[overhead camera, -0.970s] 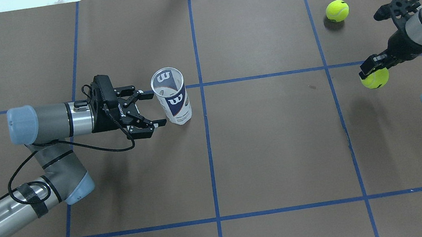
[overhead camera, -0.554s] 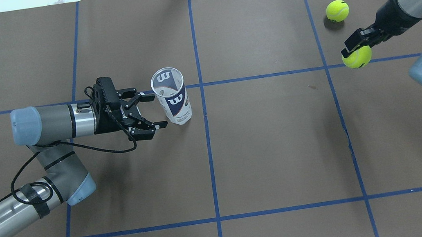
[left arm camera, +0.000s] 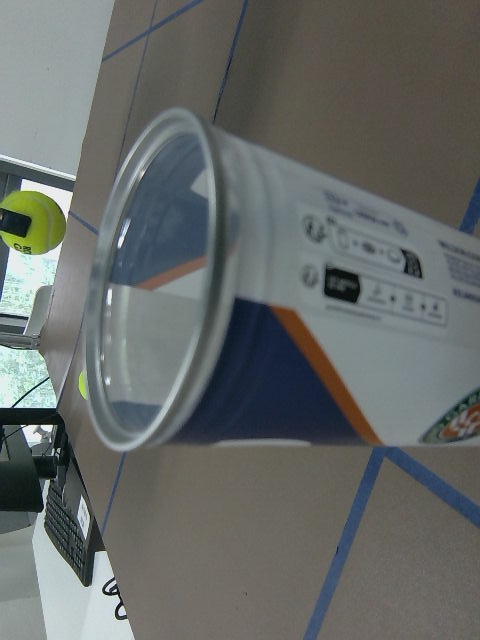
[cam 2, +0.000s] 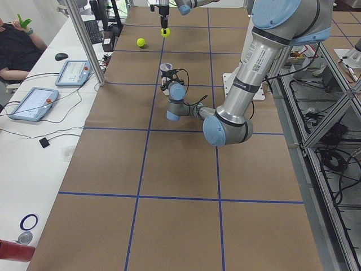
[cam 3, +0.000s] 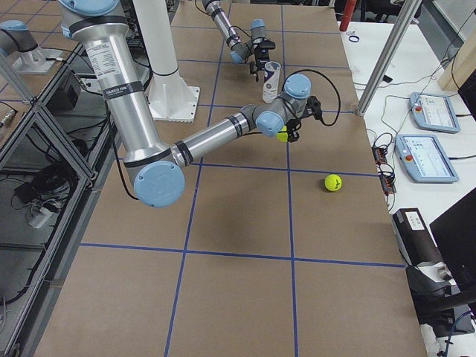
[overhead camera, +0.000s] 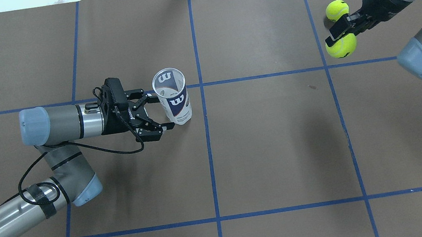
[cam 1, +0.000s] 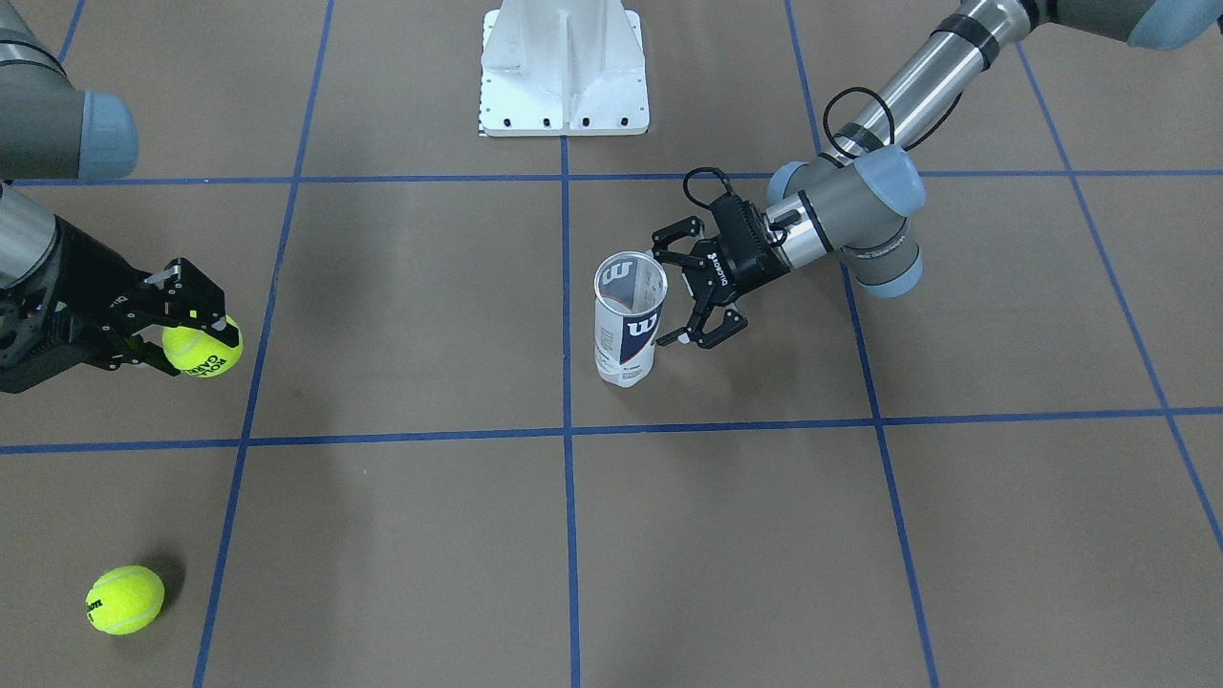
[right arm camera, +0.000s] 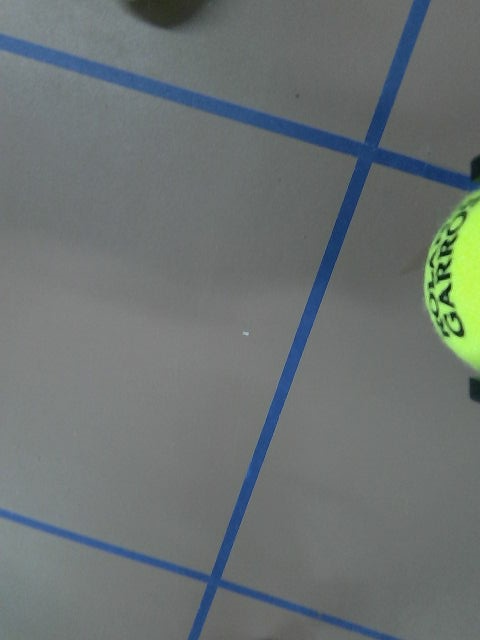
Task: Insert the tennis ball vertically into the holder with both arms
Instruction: 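Lift the tennis ball with the right gripper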
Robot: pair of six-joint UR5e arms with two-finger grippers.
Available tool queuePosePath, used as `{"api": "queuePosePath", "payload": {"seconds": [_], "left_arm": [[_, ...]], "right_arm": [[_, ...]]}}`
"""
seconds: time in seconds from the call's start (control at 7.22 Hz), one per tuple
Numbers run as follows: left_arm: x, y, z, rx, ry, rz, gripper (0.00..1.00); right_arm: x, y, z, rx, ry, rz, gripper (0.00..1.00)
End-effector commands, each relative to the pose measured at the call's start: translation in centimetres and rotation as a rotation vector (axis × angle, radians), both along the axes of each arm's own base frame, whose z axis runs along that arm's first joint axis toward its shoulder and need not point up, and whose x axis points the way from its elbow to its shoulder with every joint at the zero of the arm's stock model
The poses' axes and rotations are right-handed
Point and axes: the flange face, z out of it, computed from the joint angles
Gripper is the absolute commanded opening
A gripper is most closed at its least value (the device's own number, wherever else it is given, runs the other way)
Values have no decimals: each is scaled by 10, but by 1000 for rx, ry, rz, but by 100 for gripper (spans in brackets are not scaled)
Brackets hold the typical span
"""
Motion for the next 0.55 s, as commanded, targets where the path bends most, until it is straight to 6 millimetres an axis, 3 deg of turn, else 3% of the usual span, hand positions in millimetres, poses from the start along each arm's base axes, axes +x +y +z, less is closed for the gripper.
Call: {"api": "queuePosePath", "payload": {"seconds": [0.0, 0.42], "left_arm": [[4, 1, 2, -5, -1, -5, 99], [4, 0, 5, -8, -6, -10, 99]], "right_arm": [[3, 8, -35, 7, -17, -2, 0], [3, 10, -49, 12, -21, -3, 0]]}}
